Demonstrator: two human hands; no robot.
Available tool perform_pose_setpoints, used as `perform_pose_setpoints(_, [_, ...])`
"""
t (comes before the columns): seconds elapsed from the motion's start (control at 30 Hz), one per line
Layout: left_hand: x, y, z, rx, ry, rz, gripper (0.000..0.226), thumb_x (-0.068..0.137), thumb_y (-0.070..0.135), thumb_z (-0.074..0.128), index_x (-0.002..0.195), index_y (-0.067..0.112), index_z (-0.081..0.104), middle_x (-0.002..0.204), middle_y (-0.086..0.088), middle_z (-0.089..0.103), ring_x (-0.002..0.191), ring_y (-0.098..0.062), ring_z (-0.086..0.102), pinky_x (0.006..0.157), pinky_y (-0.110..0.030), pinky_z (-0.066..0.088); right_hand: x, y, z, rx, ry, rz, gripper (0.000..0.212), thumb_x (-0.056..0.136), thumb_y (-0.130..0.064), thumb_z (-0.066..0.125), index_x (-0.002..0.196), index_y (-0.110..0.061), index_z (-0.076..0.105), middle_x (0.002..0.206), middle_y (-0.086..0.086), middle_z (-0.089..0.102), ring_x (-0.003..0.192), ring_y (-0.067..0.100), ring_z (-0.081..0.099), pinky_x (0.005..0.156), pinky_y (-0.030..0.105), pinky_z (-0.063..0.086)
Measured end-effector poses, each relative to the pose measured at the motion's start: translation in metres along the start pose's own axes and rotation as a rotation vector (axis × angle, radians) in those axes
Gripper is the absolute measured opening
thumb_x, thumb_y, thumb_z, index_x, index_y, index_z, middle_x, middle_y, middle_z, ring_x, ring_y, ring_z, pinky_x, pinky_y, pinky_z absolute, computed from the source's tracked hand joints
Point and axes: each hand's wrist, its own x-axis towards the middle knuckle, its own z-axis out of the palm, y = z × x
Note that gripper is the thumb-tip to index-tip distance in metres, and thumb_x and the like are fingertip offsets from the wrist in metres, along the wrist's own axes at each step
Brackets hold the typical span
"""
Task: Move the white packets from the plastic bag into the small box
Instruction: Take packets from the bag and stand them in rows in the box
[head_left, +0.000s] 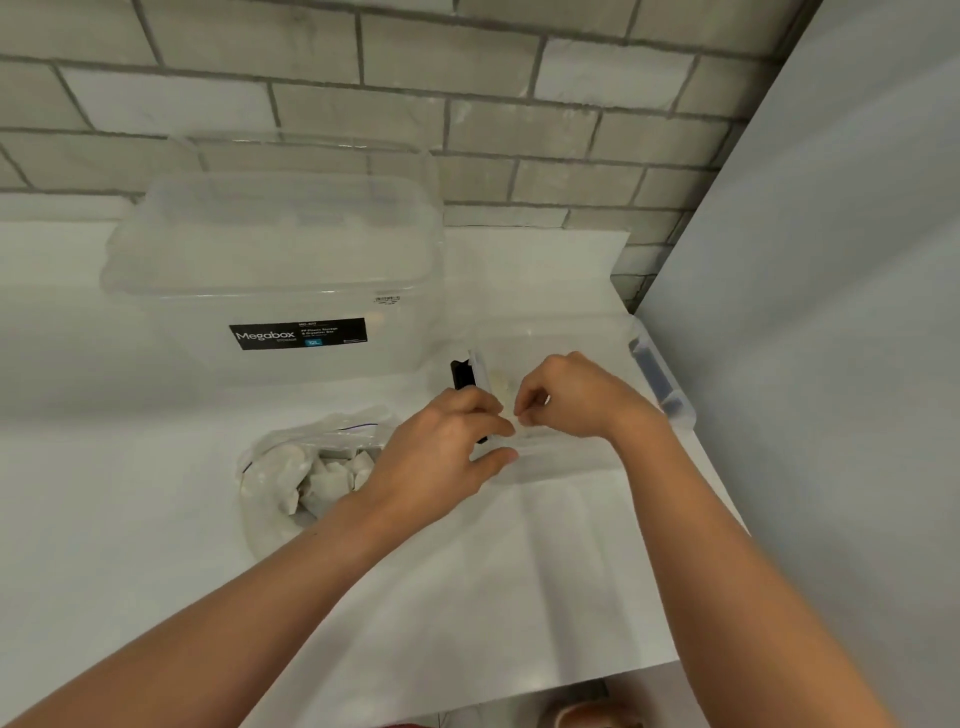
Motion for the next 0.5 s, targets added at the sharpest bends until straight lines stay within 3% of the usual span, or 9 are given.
perform_pose_setpoints(0.13, [0.003,-0.002,0.004,0.006,0.013,-0.001,0.025,0.089,0.039,0.072,0.110,0.026,0.076,0.120,0.010,0.064,0.111,-0.013,0.060,0.084,-0.034,0.054,0.023,0.002,0.014,-0.013,-0.068,0.004,0.011,0.080,-0.019,0.079,0.079,-0.030,0.077,0.076,-0.018,0.069,0.082,0.008,0.067,0.081,0.038,0.060])
perform_pose_setpoints(0.3, [0.001,-0.003,0.003,-0.019,0.026,0.012,0.023,0.088,0.038,0.072,0.109,0.028,0.076,0.120,0.011,0.064,0.110,-0.011,0.060,0.083,-0.033,0.054,0.035,0.006,0.026,-0.050,-0.126,0.021,0.010,0.079,-0.017,0.077,0.083,-0.026,0.079,0.080,-0.014,0.071,0.081,0.010,0.068,0.080,0.039,0.061])
perform_pose_setpoints(0.5, [-0.005,-0.003,-0.007,-0.021,0.007,0.037,0.035,0.093,0.044,0.064,0.125,0.030,0.066,0.127,0.015,0.057,0.117,-0.007,0.051,0.089,-0.030,0.051,0.026,0.008,0.015,0.000,-0.057,0.059,0.008,0.079,-0.029,0.081,0.085,-0.029,0.077,0.086,-0.012,0.072,0.086,0.013,0.068,0.083,0.040,0.060])
